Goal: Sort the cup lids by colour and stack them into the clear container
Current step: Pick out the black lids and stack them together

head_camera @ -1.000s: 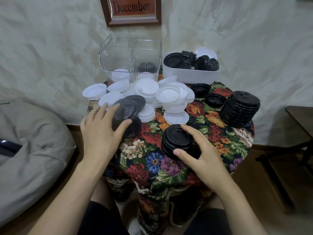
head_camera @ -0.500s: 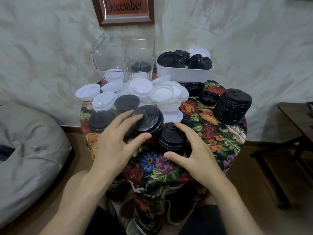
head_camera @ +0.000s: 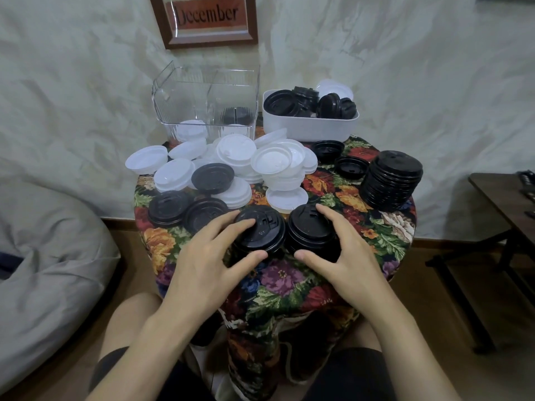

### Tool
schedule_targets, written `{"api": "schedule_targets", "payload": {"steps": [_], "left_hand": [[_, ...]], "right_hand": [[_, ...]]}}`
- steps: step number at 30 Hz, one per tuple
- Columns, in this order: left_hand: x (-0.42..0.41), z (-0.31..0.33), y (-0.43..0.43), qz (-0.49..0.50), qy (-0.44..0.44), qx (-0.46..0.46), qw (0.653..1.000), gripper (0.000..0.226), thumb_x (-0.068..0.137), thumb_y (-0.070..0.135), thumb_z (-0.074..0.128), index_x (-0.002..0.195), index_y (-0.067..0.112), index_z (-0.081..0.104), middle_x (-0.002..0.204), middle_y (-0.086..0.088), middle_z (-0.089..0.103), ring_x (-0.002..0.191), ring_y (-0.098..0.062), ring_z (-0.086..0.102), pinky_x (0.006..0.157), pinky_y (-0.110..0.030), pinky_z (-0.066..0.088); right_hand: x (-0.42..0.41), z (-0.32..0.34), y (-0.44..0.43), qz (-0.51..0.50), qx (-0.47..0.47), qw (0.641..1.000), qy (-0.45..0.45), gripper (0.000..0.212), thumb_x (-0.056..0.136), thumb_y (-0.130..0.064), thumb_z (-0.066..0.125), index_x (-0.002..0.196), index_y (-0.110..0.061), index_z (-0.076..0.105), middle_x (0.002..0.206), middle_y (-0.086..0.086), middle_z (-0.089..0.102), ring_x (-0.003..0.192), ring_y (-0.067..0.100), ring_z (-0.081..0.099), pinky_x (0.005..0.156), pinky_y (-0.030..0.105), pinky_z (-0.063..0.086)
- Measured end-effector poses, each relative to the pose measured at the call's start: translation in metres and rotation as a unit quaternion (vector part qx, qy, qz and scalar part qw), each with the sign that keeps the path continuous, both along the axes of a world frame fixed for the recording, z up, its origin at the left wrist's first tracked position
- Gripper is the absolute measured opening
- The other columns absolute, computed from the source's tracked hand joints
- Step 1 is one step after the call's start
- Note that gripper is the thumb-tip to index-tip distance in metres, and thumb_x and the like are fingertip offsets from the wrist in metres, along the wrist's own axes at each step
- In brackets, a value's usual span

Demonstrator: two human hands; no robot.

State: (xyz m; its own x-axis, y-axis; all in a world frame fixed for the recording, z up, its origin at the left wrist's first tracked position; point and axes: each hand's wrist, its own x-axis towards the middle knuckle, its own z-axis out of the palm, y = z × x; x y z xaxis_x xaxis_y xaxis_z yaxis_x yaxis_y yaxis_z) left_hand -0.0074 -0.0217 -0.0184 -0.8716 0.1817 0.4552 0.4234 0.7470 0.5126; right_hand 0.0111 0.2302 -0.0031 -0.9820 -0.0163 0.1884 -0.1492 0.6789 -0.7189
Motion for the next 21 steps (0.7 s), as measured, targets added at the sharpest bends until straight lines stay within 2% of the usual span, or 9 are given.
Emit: {"api": "schedule_targets", "payload": {"steps": [6,8,12,17,21], "left_hand": [[-0.0007,-0.0044,-0.0043,-0.006,-0.016,-0.025,1.0,0.061,0.085,0.071,0.061,0.133,0.033,0.066,0.145,0.009,0.058,0.131,-0.014,0.056,0.102,-0.039,0.05],[-0.0009,-0.0058,-0.0038,-0.017,-0.028,-0.03,0.999,0.062,0.085,0.071,0.057,0.134,0.034,0.066,0.147,0.009,0.057,0.132,-0.015,0.056,0.105,-0.041,0.05],[0.0006,-0.0064,-0.0012,-0.039,-0.05,-0.043,0.997,0.064,0.084,0.074,0.052,0.137,0.039,0.062,0.153,0.013,0.051,0.136,-0.011,0.052,0.108,-0.036,0.045],[0.0008,-0.0086,-0.0018,-0.055,-0.061,-0.05,0.995,0.066,0.084,0.076,0.05,0.139,0.042,0.06,0.157,0.018,0.044,0.14,-0.008,0.048,0.11,-0.035,0.044],[0.0005,-0.0101,-0.0024,-0.064,-0.056,-0.061,0.995,0.067,0.084,0.076,0.05,0.14,0.042,0.059,0.157,0.018,0.043,0.14,-0.008,0.047,0.11,-0.034,0.042]], "right_hand": [[-0.0033,-0.0009,0.0054,-0.033,-0.012,0.999,0.02,0.075,0.087,-0.053,0.076,0.151,-0.045,0.037,0.149,-0.025,0.044,0.132,-0.003,0.043,0.108,0.027,0.039],[-0.0046,-0.0018,0.0064,-0.038,-0.017,0.999,0.021,0.077,0.087,-0.053,0.076,0.152,-0.045,0.036,0.151,-0.023,0.043,0.135,-0.001,0.043,0.11,0.029,0.039],[-0.0046,-0.003,0.008,-0.027,-0.011,1.0,0.009,0.082,0.086,-0.053,0.077,0.153,-0.047,0.032,0.153,-0.025,0.039,0.134,-0.006,0.038,0.109,0.027,0.037],[-0.0049,-0.0036,0.008,-0.028,-0.002,1.0,0.004,0.082,0.086,-0.051,0.077,0.153,-0.048,0.029,0.155,-0.025,0.038,0.14,0.001,0.039,0.114,0.034,0.039],[-0.005,-0.0027,0.0078,-0.032,-0.004,0.999,0.004,0.082,0.086,-0.05,0.077,0.153,-0.048,0.031,0.154,-0.024,0.039,0.139,0.0,0.039,0.112,0.031,0.038]]}}
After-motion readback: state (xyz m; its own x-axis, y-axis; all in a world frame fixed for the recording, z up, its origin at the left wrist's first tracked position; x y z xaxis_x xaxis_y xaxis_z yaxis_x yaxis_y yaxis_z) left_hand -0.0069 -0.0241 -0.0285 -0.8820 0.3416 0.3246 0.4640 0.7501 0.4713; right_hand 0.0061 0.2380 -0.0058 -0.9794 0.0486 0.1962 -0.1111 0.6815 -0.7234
